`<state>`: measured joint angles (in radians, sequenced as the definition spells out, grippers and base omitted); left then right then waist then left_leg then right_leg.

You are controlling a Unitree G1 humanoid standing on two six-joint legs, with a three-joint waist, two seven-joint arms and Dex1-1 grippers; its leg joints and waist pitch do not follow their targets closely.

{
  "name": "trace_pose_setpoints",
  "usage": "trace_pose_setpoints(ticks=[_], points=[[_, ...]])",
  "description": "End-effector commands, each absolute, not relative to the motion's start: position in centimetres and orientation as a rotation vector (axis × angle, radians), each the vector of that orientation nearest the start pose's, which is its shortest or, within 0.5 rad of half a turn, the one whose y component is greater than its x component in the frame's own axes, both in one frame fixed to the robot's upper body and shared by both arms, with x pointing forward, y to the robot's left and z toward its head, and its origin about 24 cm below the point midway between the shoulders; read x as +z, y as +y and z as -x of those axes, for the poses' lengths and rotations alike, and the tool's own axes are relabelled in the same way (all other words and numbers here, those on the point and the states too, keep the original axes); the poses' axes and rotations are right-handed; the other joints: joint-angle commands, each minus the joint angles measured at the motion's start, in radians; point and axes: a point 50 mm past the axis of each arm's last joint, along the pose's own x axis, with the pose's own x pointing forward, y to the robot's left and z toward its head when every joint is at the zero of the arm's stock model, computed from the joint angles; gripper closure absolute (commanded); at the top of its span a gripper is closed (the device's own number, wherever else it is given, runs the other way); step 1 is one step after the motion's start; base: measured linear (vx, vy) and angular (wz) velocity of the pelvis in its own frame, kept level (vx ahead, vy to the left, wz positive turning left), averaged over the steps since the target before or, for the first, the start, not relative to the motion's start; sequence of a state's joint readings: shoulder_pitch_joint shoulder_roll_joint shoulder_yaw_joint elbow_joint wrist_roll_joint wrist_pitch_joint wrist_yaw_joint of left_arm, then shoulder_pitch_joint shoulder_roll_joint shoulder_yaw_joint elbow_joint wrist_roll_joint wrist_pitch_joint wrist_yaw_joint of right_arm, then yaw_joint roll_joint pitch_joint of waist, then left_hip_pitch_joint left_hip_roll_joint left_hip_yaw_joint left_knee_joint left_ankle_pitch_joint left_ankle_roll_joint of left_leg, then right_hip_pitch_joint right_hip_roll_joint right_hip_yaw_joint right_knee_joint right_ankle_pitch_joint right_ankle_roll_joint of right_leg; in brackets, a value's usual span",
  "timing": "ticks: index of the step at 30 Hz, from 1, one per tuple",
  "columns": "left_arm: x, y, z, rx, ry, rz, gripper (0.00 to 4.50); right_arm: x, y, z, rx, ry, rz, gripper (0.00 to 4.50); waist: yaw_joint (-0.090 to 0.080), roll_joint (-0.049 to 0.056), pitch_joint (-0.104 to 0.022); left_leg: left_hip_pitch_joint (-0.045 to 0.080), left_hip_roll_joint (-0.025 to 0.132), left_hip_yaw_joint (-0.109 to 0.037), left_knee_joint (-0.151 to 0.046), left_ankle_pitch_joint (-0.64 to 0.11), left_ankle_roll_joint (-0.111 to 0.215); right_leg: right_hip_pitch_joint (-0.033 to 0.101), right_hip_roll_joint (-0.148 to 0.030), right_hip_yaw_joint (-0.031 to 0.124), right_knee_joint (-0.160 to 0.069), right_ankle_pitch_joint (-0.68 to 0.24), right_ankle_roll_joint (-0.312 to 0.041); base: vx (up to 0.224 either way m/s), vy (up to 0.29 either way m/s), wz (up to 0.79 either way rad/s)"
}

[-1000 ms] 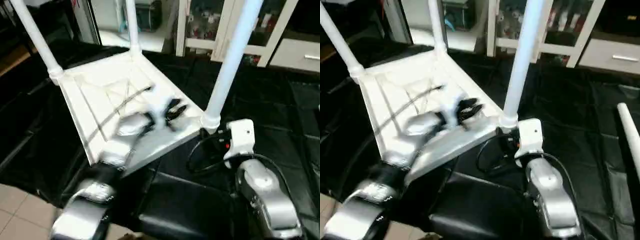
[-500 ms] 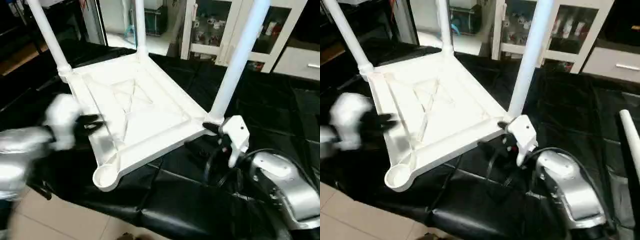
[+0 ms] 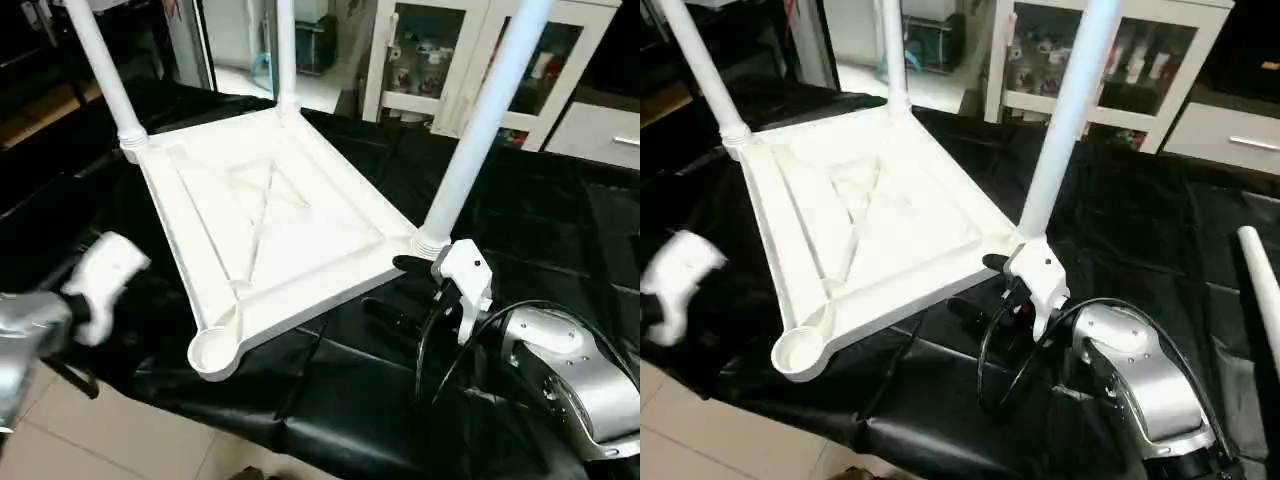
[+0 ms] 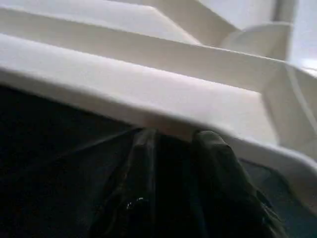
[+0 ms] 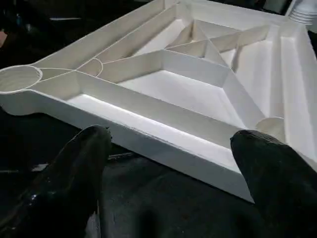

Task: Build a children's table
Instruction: Rotate table base

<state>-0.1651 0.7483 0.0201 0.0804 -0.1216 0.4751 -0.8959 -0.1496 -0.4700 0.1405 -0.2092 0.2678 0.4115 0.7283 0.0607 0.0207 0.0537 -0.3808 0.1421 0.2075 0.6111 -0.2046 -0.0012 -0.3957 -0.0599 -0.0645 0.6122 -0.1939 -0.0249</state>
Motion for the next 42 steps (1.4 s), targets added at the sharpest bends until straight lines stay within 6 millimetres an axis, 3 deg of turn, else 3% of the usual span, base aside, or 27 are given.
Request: trace_pose_setpoints(ticks=[1,7,9,11,14,16,17,21,25,26,27,36,37,39,42], points=[[7.6,26.3,-26.0,-0.696,0.593,-0.395,3.16,9.1,-15.2,-25.4,0.915,0.183,0.199,0.25,0.000,0.014,-0.059,0.031,0.098,-0.057,-0.089,-0.228,-0.023,0.035,-0.104,0.068,-0.065,-0.129,-0.201,0.000,0.000,0.00],[6.7,22.7,-25.9,-0.853,0.588,-0.355,3.16,9.4,-16.1,-25.8,0.841,0.165,0.206,0.25,0.004,0.018,-0.056,0.039,0.102,-0.057,-0.091,-0.252,-0.032,0.032,-0.102,0.067,-0.070,-0.157,-0.204,0.000,0.000,0.00],[6.5,20.3,-26.3,-0.925,0.550,-0.325,3.16,9.7,-16.6,-26.3,0.768,0.146,0.201,0.25,0.005,0.016,-0.051,0.046,0.102,-0.056,-0.093,-0.297,-0.048,0.029,-0.102,0.067,-0.077,-0.208,-0.199,0.000,0.000,0.00],[6.4,19.5,-26.5,-0.940,0.530,-0.321,3.16,9.8,-16.7,-26.5,0.740,0.138,0.197,0.25,0.007,0.012,-0.048,0.049,0.099,-0.059,-0.094,-0.346,-0.066,0.030,-0.106,0.070,-0.085,-0.290,-0.181,0.000,0.000,0.00],[6.2,17.5,-27.1,-0.971,0.488,-0.320,3.16,9.9,-16.9,-26.8,0.689,0.121,0.180,0.25,0.004,0.007,-0.051,0.044,0.098,-0.061,-0.094,-0.323,-0.060,0.034,-0.106,0.070,-0.086,-0.297,-0.165,0.000,0.000,0.00],[6.2,16.5,-27.4,-0.989,0.465,-0.315,3.16,10.0,-16.9,-26.9,0.670,0.115,0.172,0.25,0.005,0.007,-0.052,0.047,0.097,-0.059,-0.089,-0.304,-0.049,0.032,-0.109,0.072,-0.091,-0.304,-0.165,0.000,0.000,0.00],[6.2,15.9,-27.5,-0.999,0.453,-0.309,3.16,10.0,-16.9,-27.0,0.662,0.113,0.168,0.25,0.003,0.006,-0.053,0.039,0.098,-0.060,-0.090,-0.283,-0.044,0.039,-0.109,0.070,-0.088,-0.290,-0.164,0.000,0.000,0.00],[5.9,13.9,-27.8,-1.027,0.421,-0.315,3.16,10.0,-16.9,-26.9,0.643,0.111,0.160,0.25,-0.004,0.004,-0.056,0.032,0.097,-0.060,-0.088,-0.245,-0.024,0.043,-0.106,0.068,-0.084,-0.236,-0.170,0.000,0.000,0.00],[5.3,12.0,-28.0,-1.047,0.407,-0.297,3.16,9.8,-17.1,-26.8,0.623,0.115,0.158,0.25,-0.004,0.004,-0.058,0.033,0.097,-0.057,-0.084,-0.216,-0.010,0.044,-0.105,0.068,-0.081,-0.196,-0.185,0.000,0.000,0.00],[5.0,11.0,-28.0,-1.053,0.389,-0.289,3.16,9.8,-17.1,-26.7,0.618,0.115,0.154,0.25,-0.002,0.012,-0.058,0.031,0.097,-0.058,-0.083,-0.212,-0.005,0.045,-0.106,0.068,-0.080,-0.191,-0.190,0.000,0.000,0.00],[5.0,10.8,-27.9,-1.058,0.387,-0.287,3.16,9.8,-17.1,-26.6,0.617,0.115,0.153,0.25,-0.004,0.006,-0.057,0.031,0.098,-0.058,-0.084,-0.225,-0.004,0.046,-0.106,0.067,-0.084,-0.206,-0.188,0.000,0.000,0.00],[4.5,8.7,-27.6,-1.068,0.344,-0.252,3.16,9.8,-17.1,-26.5,0.597,0.113,0.138,0.25,-0.004,0.009,-0.055,0.033,0.099,-0.060,-0.084,-0.249,-0.006,0.043,-0.106,0.068,-0.091,-0.272,-0.170,0.000,0.000,0.00],[4.6,8.7,-27.5,-1.068,0.337,-0.248,3.16,9.9,-16.9,-26.5,0.597,0.111,0.137,0.25,-0.004,0.015,-0.055,0.032,0.099,-0.061,-0.085,-0.249,-0.007,0.043,-0.106,0.068,-0.091,-0.265,-0.170,0.000,0.000,0.00],[5.0,9.0,-27.2,-1.061,0.318,-0.228,3.16,9.9,-16.8,-26.3,0.589,0.107,0.130,0.25,-0.006,0.009,-0.055,0.031,0.100,-0.060,-0.087,-0.245,-0.004,0.044,-0.104,0.067,-0.089,-0.245,-0.168,0.000,0.000,0.00],[6.4,10.4,-26.1,-1.049,0.263,-0.184,3.16,9.6,-17.2,-26.1,0.503,0.136,0.129,0.25,-0.007,0.015,-0.055,0.029,0.101,-0.061,-0.087,-0.239,0.002,0.045,-0.106,0.067,-0.087,-0.227,-0.185,0.000,0.000,0.00]])
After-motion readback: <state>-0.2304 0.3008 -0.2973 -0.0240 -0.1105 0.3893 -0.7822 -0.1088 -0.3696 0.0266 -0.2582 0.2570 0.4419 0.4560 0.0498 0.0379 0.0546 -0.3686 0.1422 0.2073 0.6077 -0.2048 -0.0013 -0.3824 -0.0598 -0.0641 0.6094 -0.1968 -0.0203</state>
